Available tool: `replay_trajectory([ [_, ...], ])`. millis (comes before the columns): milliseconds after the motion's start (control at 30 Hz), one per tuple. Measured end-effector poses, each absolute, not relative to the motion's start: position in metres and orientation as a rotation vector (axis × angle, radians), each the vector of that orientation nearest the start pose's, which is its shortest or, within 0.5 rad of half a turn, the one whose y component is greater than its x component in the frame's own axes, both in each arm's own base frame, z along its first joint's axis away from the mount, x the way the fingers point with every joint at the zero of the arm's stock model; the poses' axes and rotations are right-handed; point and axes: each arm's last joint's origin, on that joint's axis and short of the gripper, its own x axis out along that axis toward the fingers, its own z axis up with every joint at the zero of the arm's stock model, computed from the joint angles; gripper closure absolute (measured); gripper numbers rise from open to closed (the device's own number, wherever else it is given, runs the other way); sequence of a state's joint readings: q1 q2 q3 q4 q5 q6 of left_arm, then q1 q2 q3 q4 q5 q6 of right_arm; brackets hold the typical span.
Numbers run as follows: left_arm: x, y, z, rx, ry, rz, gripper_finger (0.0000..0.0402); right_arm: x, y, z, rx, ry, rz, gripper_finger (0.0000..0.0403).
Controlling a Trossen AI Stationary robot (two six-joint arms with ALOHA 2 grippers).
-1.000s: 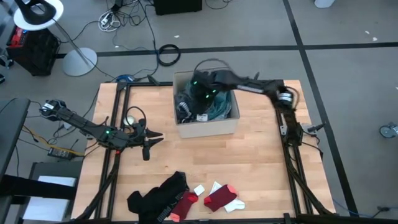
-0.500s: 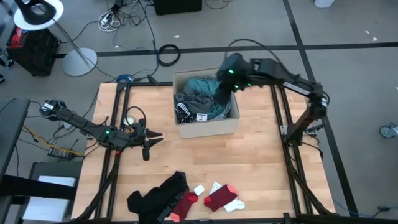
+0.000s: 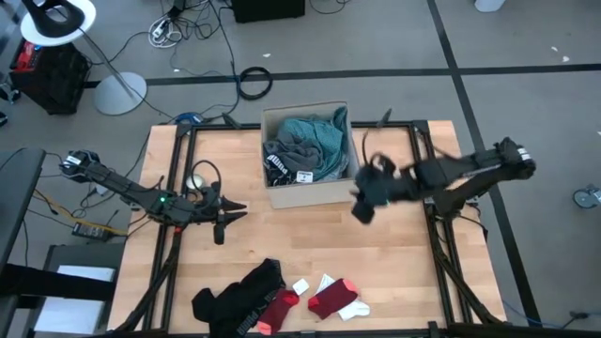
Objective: Sort clothes
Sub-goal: Put the black boxer into the laundry organizer
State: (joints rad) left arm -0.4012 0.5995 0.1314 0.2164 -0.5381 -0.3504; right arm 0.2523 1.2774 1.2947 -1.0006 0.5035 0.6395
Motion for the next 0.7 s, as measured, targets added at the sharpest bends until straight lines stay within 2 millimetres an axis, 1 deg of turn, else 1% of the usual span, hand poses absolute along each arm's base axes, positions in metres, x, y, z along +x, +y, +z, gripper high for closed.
replay_trajectory([
  [100, 0.133, -0.04, 0.171, -0.253, 0.207, 0.177, 0.0298, 0.223, 0.065, 0.313, 0.271, 0.762, -0.465, 0.0248],
  [167, 0.134, -0.041, 0.171, -0.268, 0.217, 0.177, 0.0298, 0.217, 0.074, 0.292, 0.289, 0.755, -0.462, 0.0249],
  [300, 0.14, -0.046, 0.177, -0.294, 0.246, 0.142, 0.0298, 0.206, 0.086, 0.256, 0.347, 0.725, -0.475, 0.025],
  [400, 0.144, -0.053, 0.183, -0.312, 0.317, 0.133, 0.0298, 0.2, 0.09, 0.231, 0.397, 0.724, -0.496, 0.025],
  [533, 0.151, -0.064, 0.192, -0.343, 0.462, 0.149, 0.0298, 0.193, 0.09, 0.211, 0.423, 0.75, -0.515, 0.0251],
  [600, 0.157, -0.071, 0.198, -0.357, 0.531, 0.154, 0.0298, 0.192, 0.089, 0.207, 0.425, 0.761, -0.517, 0.0252],
  [700, 0.167, -0.084, 0.206, -0.379, 0.608, 0.145, 0.0298, 0.191, 0.089, 0.207, 0.421, 0.763, -0.515, 0.0252],
])
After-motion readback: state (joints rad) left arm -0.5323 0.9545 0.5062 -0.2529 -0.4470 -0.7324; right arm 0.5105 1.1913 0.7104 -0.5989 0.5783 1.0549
